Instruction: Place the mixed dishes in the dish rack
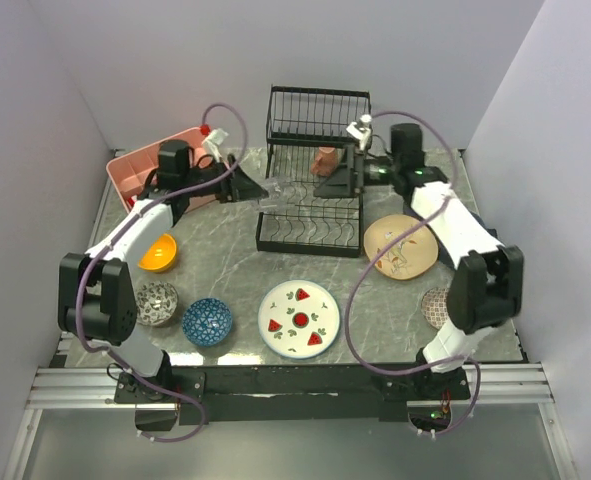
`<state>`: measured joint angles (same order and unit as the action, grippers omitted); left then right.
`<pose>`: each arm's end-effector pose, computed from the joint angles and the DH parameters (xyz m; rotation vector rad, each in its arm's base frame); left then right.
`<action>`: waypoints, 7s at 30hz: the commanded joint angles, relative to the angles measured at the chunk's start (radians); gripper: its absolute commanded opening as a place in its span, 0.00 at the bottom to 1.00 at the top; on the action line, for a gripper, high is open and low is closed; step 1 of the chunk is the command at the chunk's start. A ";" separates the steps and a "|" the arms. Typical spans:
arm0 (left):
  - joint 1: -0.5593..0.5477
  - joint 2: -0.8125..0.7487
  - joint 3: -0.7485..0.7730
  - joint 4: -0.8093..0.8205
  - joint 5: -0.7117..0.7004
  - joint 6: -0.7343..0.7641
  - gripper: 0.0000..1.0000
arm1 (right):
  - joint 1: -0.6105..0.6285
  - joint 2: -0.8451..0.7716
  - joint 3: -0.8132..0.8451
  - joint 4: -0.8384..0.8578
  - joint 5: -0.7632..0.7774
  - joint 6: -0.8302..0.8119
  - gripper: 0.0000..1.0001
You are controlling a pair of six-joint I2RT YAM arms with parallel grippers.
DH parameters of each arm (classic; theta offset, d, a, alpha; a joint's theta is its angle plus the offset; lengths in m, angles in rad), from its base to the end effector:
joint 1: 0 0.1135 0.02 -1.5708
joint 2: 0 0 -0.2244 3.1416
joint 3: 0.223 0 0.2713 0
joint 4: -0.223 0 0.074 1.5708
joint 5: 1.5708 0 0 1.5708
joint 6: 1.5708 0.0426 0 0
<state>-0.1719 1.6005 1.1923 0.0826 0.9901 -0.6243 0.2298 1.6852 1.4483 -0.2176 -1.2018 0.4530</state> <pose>0.3738 -0.1010 0.2567 0.2878 1.9910 -1.4555 0.3777 0.1292 0.2934 -0.5977 1.9828 1.6277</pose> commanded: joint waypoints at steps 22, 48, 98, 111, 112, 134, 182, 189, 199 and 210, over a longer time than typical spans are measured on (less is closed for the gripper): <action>-0.391 0.548 1.020 -1.184 -0.839 1.336 0.01 | -0.106 -0.522 -0.318 -0.385 0.286 -0.520 1.00; -0.462 0.610 1.021 -1.048 -0.953 1.378 0.67 | -0.132 -0.616 -0.410 -0.379 0.303 -0.522 1.00; 0.089 -0.531 -0.310 -0.383 -0.848 0.333 0.01 | 0.416 0.060 -0.149 0.139 1.049 -1.080 0.00; 0.138 -0.511 -0.339 -0.374 -0.806 0.324 0.01 | 0.419 0.340 0.101 0.240 1.200 -1.093 0.00; 0.138 -0.508 -0.338 -0.373 -0.805 0.321 0.01 | 0.421 0.367 0.119 0.257 1.241 -1.100 0.00; 0.215 -0.471 -0.313 -0.377 -0.788 0.348 0.01 | 0.398 0.742 0.408 0.671 1.498 -1.326 0.00; 0.442 -0.628 -0.293 -1.086 -1.213 0.920 0.66 | 0.572 0.035 0.221 -0.686 0.834 -0.867 1.00; 0.517 -0.573 -0.321 -1.041 -1.171 0.928 0.53 | 0.574 0.008 0.162 -0.643 0.852 -0.830 1.00; 0.643 -0.479 -0.353 -0.955 -1.128 0.986 0.47 | 0.585 0.036 0.178 -0.651 0.866 -0.853 1.00; 0.666 -0.415 -0.388 -0.906 -1.139 0.992 0.40 | 0.588 0.097 0.231 -0.661 0.889 -0.861 1.00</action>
<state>0.4881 1.1812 0.8024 -0.8612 -0.1535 0.3542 0.8104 1.7618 1.6234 -0.8753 -0.3267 -0.3981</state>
